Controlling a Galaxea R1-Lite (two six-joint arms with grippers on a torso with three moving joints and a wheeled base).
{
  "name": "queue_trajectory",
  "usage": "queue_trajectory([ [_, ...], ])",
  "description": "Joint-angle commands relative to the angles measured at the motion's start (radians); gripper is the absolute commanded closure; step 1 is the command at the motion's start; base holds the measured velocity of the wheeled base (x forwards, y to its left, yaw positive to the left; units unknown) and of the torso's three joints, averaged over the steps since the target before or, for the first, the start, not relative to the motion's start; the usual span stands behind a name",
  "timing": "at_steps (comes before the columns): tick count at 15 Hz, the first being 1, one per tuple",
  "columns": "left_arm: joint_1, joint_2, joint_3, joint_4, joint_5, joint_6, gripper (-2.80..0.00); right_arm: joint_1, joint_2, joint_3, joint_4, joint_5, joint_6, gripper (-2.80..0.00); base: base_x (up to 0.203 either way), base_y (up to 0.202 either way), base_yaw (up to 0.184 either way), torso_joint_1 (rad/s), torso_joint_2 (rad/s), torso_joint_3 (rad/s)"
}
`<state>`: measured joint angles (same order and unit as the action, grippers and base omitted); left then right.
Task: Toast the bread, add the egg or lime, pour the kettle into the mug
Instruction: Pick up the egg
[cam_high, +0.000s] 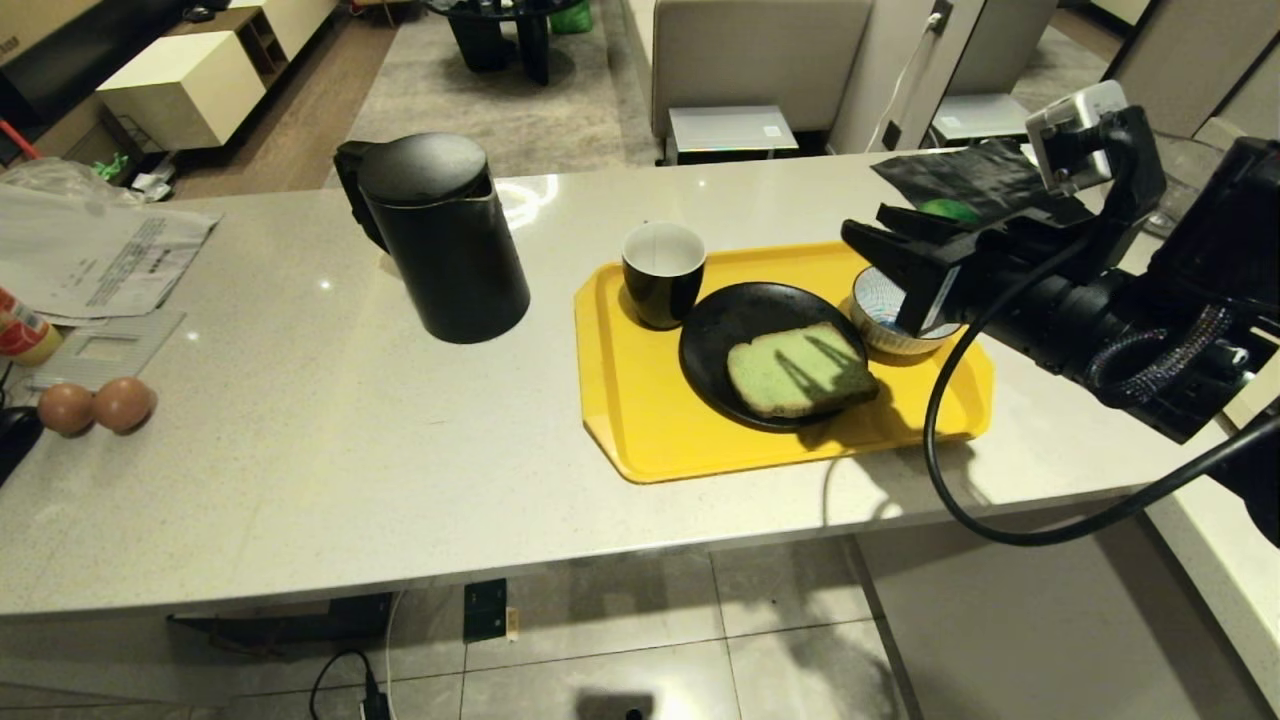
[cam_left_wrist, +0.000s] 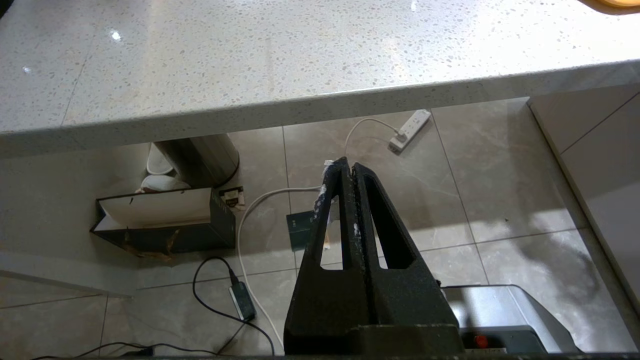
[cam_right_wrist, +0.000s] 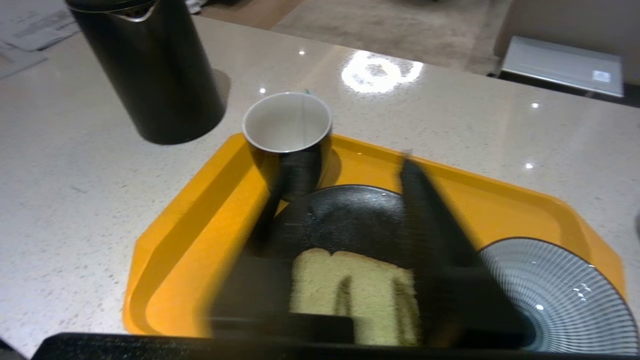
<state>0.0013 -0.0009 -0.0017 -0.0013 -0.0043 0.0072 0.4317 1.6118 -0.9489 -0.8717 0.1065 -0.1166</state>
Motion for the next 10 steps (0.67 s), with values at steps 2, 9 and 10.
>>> queue_trajectory([
  [2, 0.000, 0.001, 0.000, 0.000, 0.000, 0.000, 0.00, -0.020, -0.062, 0.008, -0.004, -0.006, -0.008, 0.00, 0.000, 0.000, 0.000, 0.000, 0.00, 0.000],
  [9, 0.000, 0.001, 0.000, 0.000, 0.000, 0.000, 0.00, -0.117, -0.218, 0.046, -0.003, -0.006, -0.031, 0.00, 0.000, 0.000, 0.000, 0.000, 0.00, 0.000],
  [10, 0.000, 0.001, 0.000, 0.001, 0.000, 0.000, 0.00, -0.158, -0.245, 0.039, -0.002, -0.009, -0.060, 0.00, 0.000, 0.000, 0.000, 0.000, 0.00, 0.000],
])
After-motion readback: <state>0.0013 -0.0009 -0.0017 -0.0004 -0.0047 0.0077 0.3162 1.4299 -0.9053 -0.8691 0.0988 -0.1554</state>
